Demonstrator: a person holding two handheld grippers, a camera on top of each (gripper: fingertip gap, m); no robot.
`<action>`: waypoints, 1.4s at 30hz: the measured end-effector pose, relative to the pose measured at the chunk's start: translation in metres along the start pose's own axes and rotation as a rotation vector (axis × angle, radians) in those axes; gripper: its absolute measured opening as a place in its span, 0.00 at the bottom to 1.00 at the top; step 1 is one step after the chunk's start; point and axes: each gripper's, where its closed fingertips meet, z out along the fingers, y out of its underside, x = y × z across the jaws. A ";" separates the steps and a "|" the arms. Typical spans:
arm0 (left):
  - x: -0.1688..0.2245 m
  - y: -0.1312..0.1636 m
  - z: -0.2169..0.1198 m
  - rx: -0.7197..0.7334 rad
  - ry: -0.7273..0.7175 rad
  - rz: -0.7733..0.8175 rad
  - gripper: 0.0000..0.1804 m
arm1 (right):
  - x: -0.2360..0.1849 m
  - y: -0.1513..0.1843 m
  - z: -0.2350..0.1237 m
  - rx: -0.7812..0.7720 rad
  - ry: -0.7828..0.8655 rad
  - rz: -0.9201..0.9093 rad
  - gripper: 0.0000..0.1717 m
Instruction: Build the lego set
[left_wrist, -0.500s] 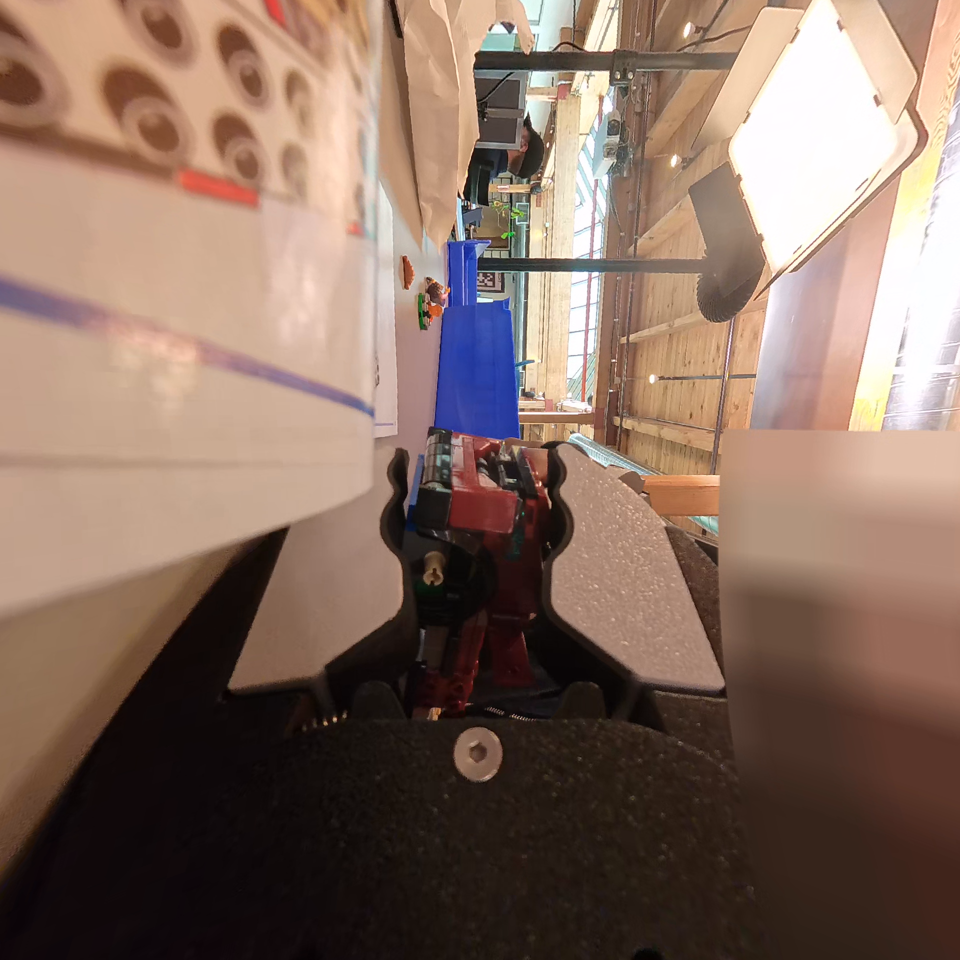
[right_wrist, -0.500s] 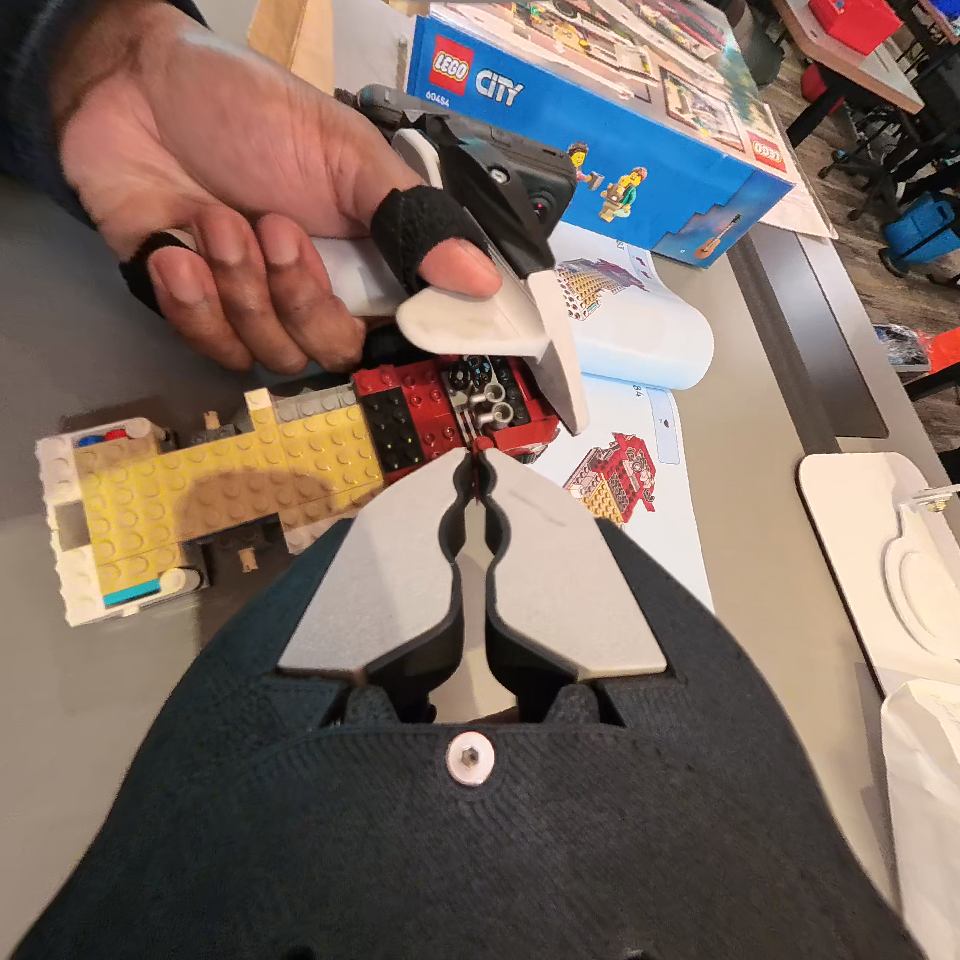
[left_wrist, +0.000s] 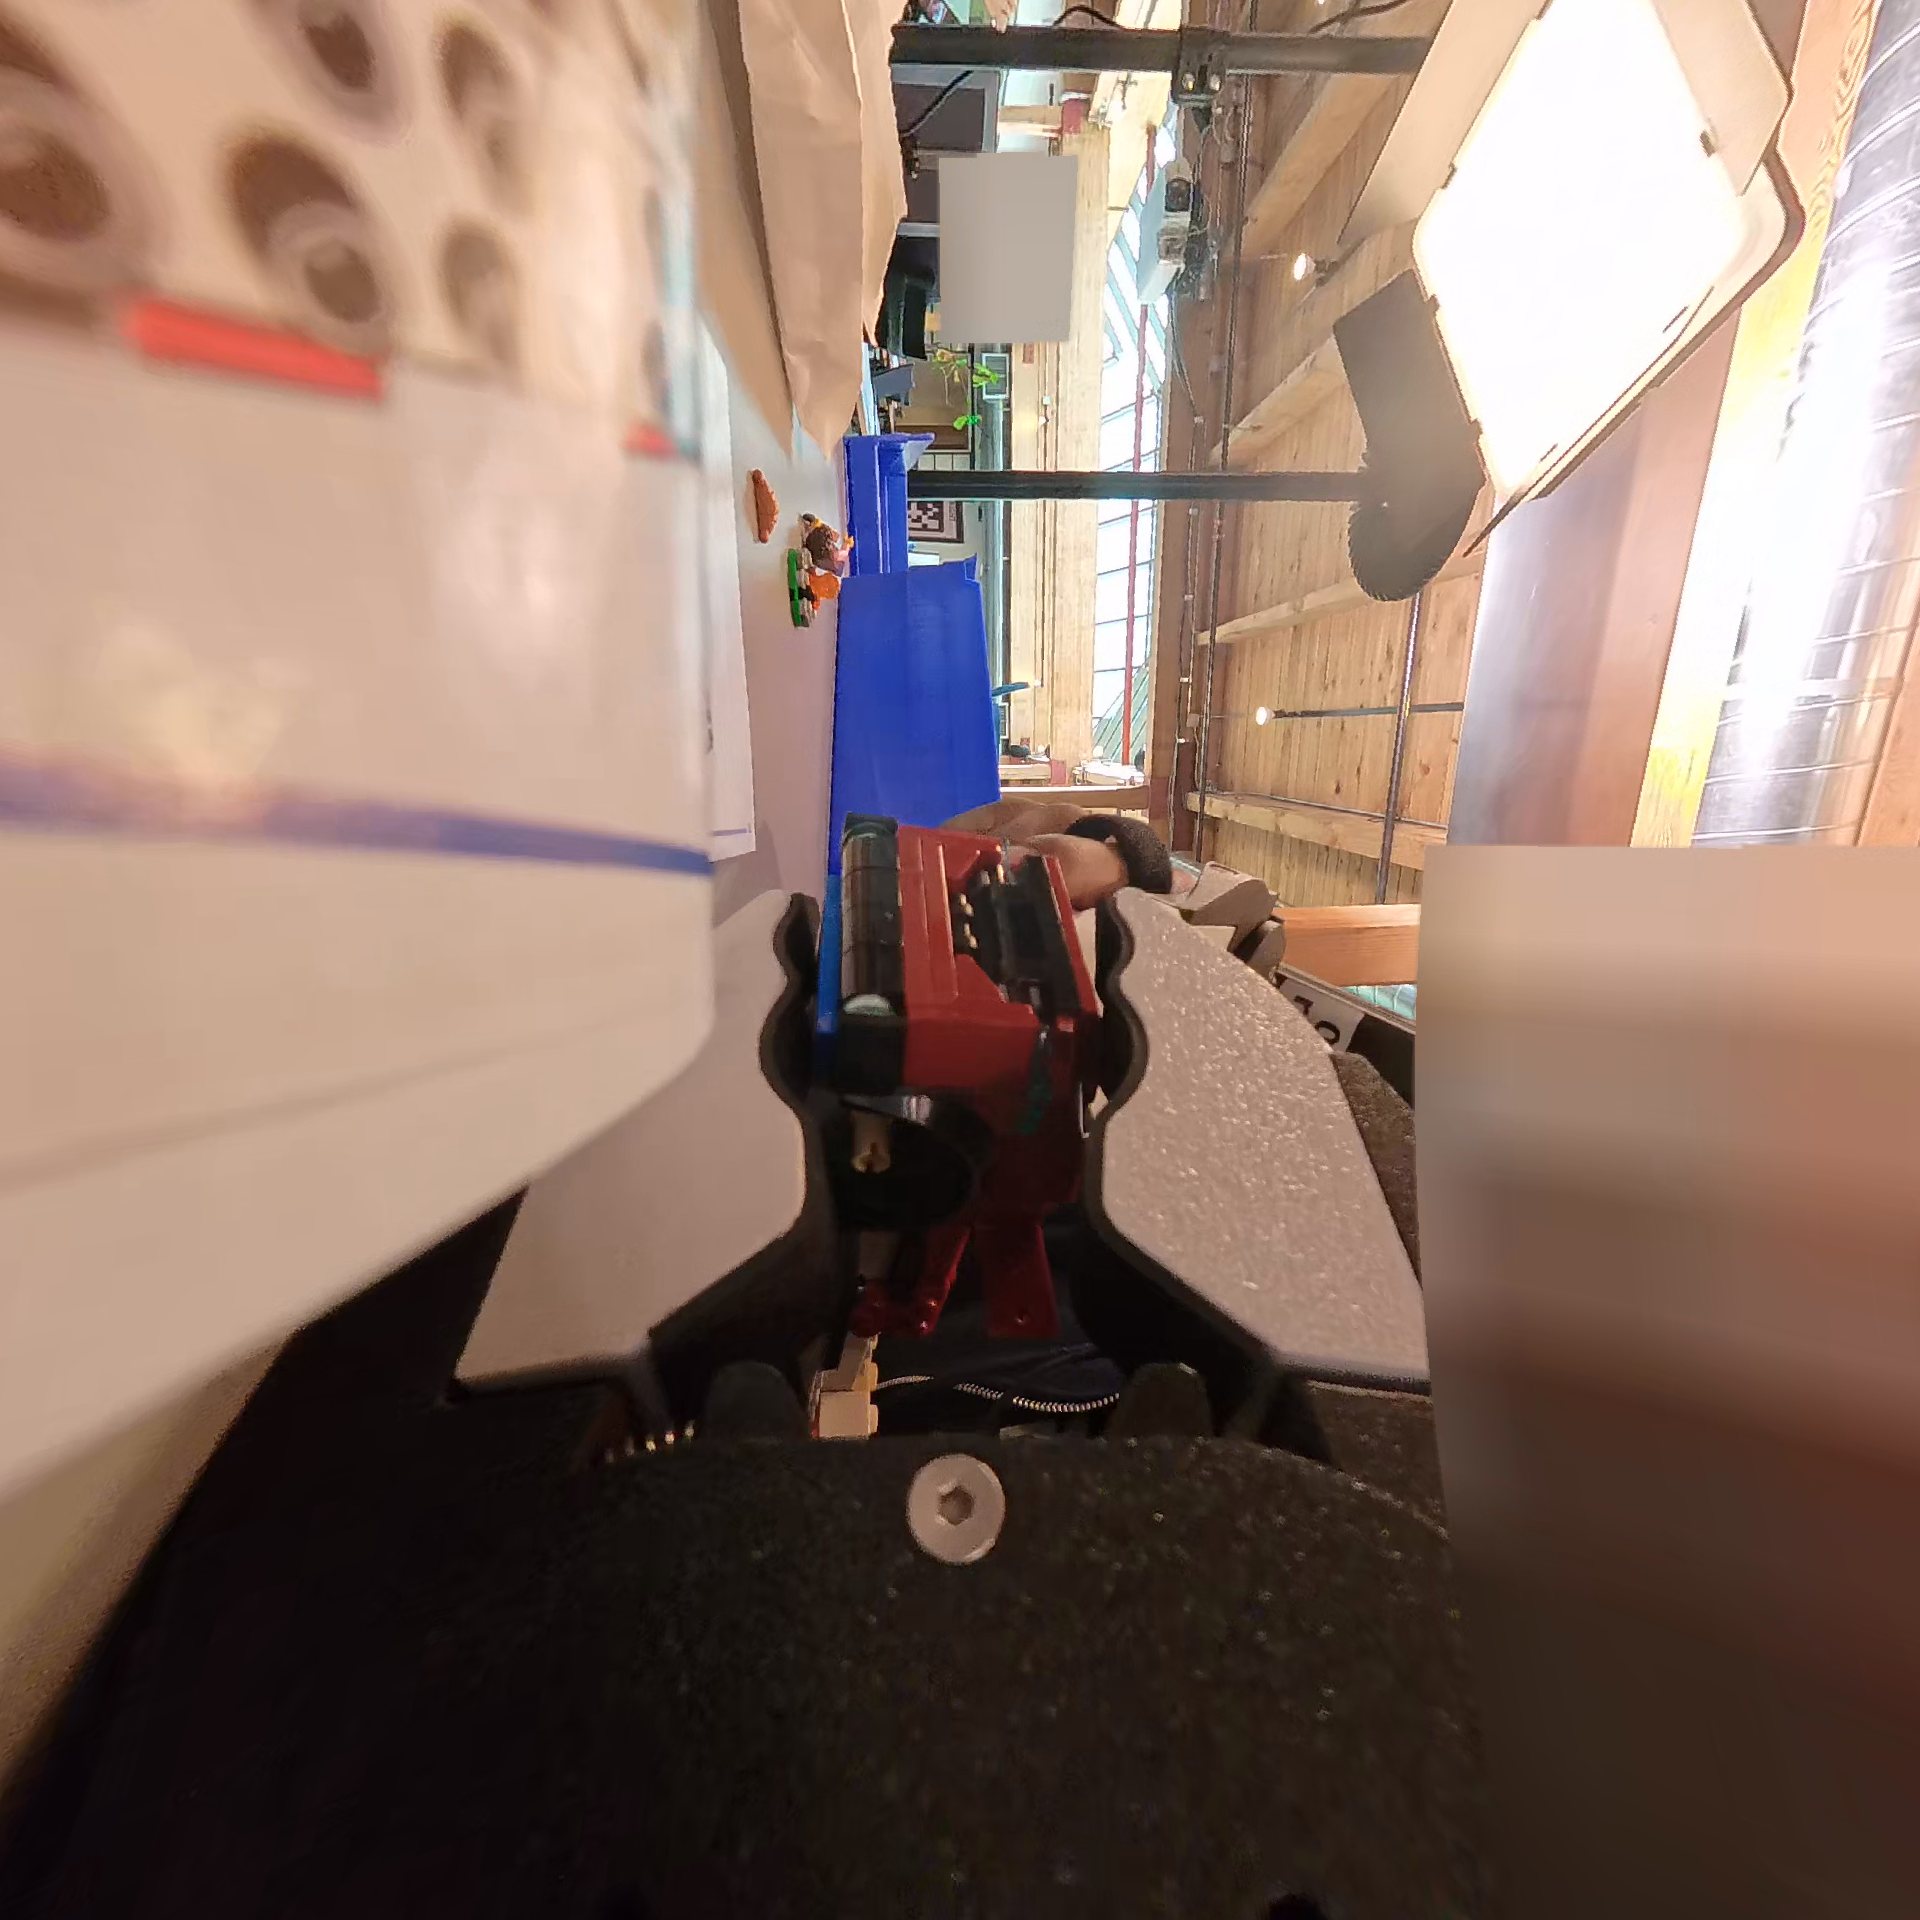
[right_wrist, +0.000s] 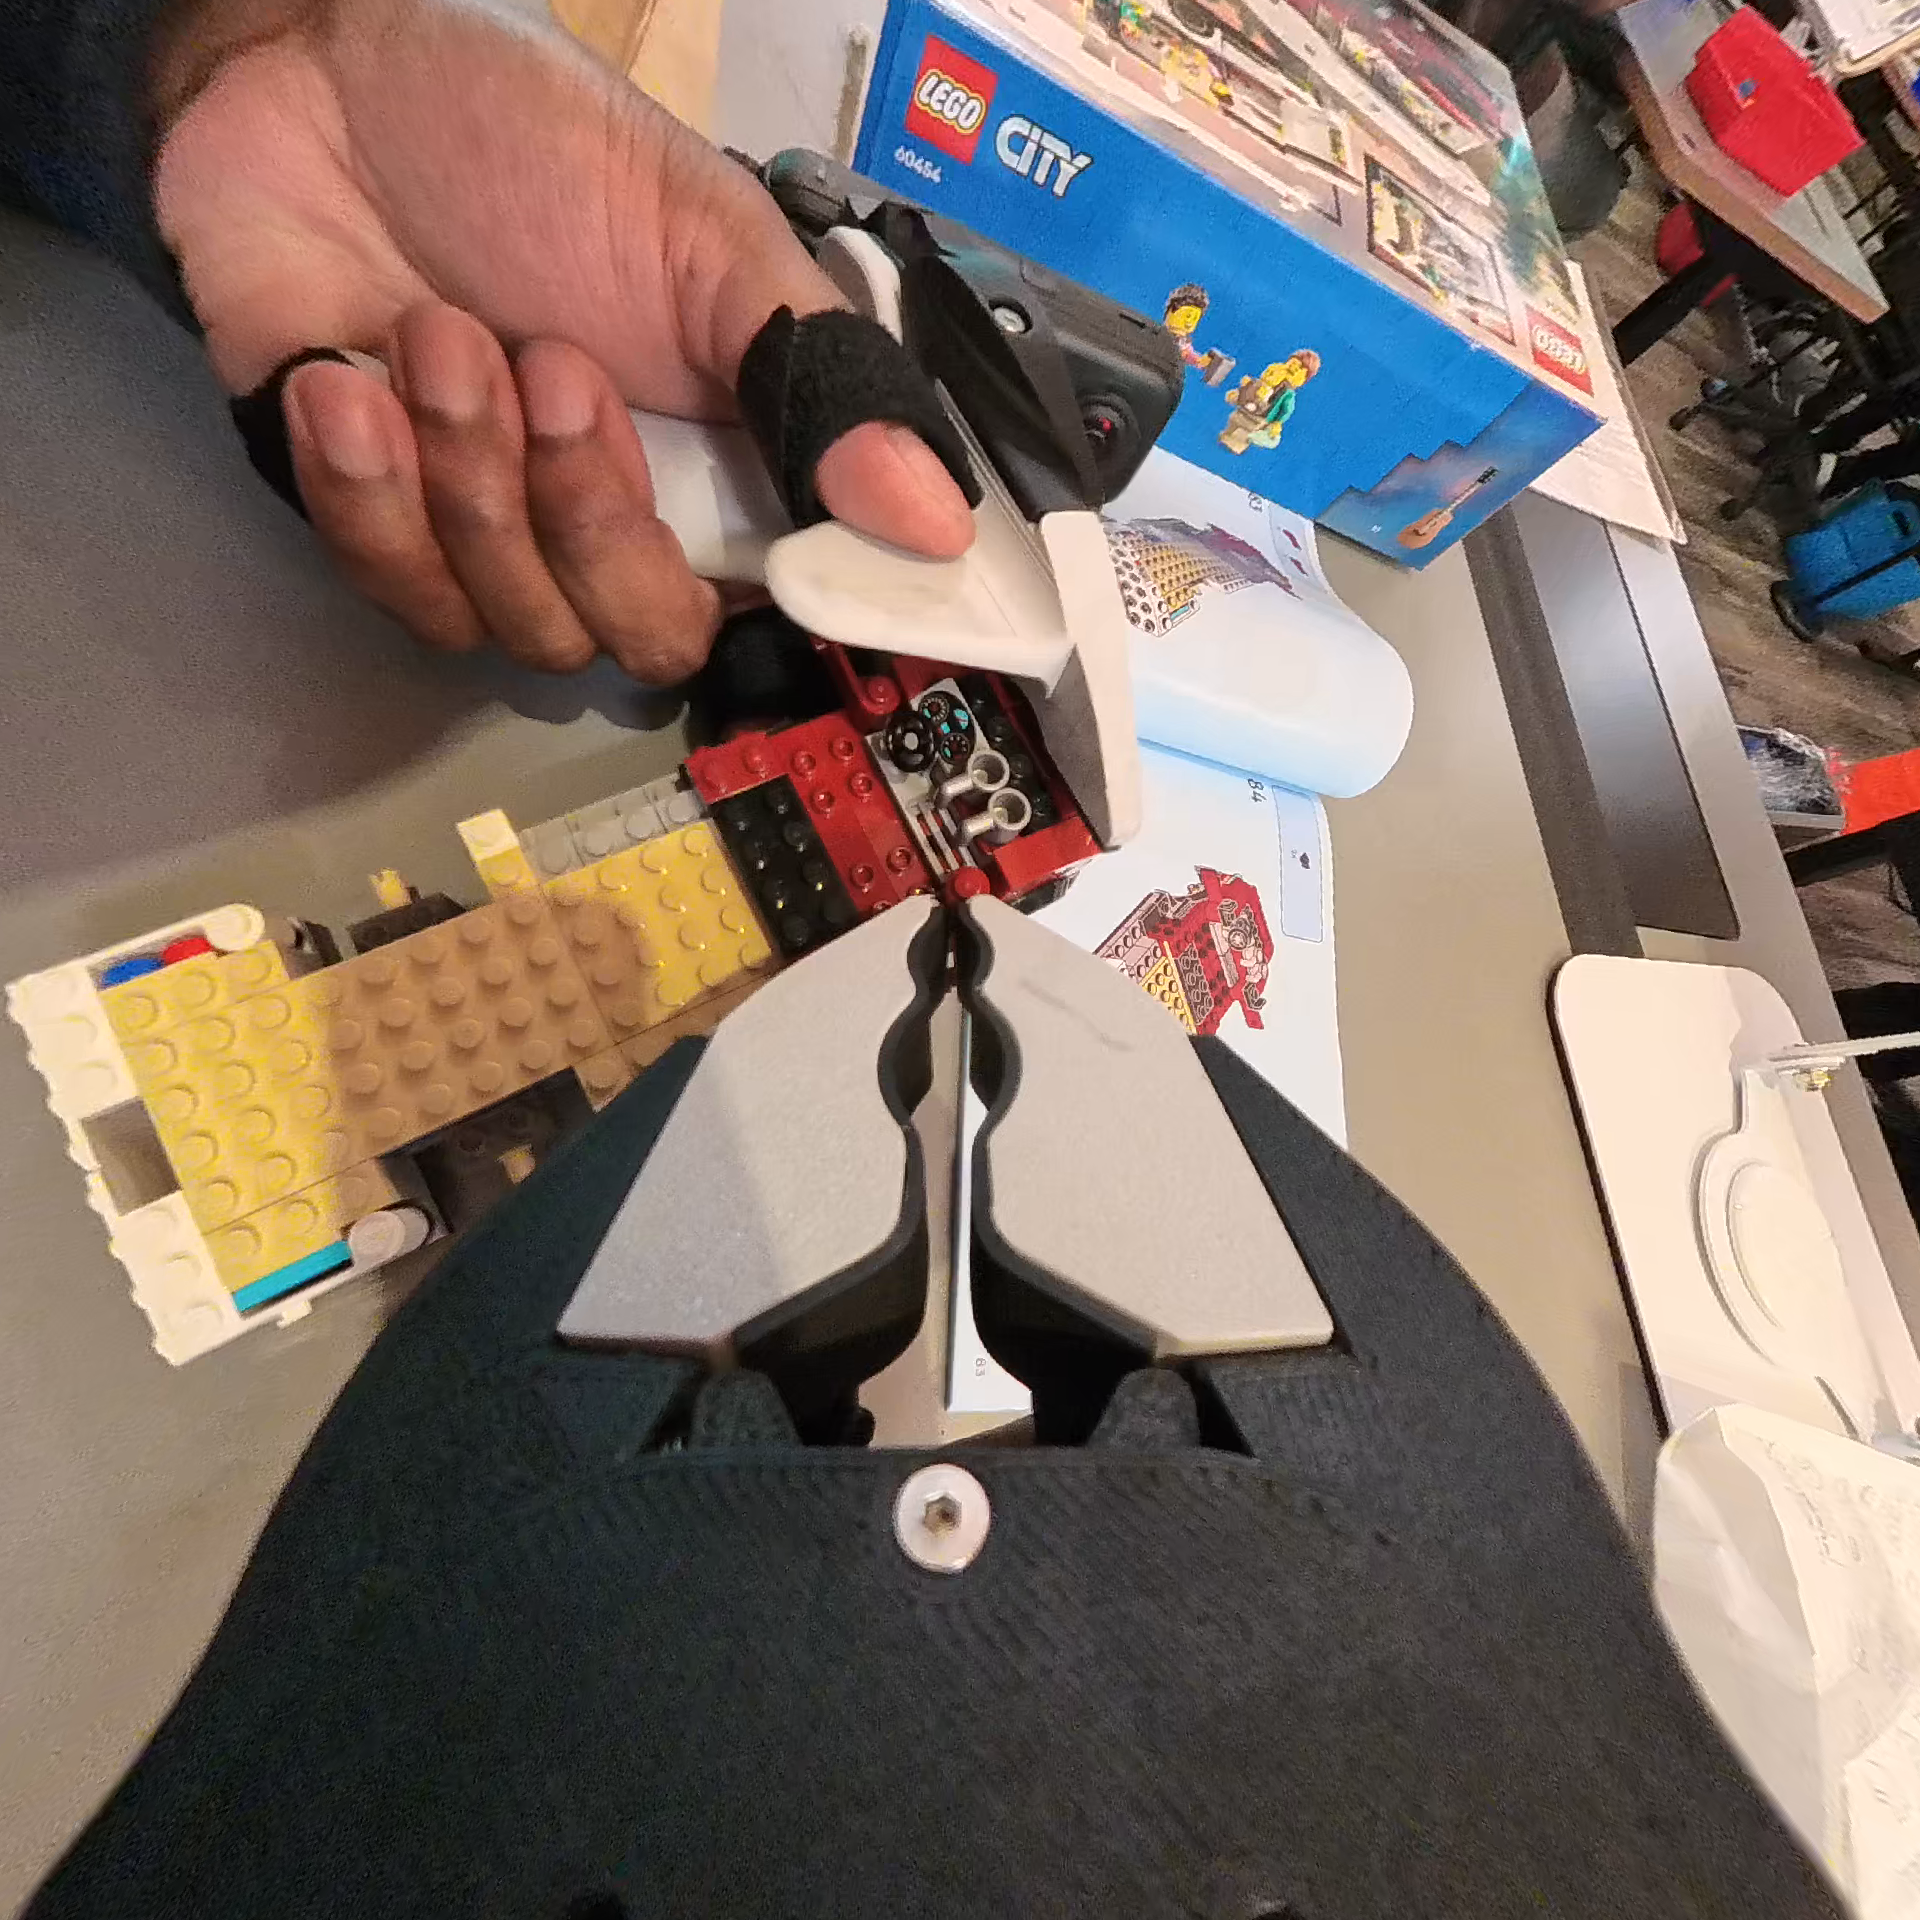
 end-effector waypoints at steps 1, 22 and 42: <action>0.000 0.000 0.000 -0.002 0.002 0.002 0.29 | 0.000 0.000 0.000 -0.002 -0.006 -0.003 0.00; 0.000 0.012 0.006 -0.095 0.006 0.031 0.29 | -0.006 0.002 -0.007 -0.007 -0.188 -0.053 0.00; 0.003 0.015 0.008 -0.100 0.026 0.047 0.29 | -0.007 0.002 -0.010 0.091 -0.251 -0.073 0.00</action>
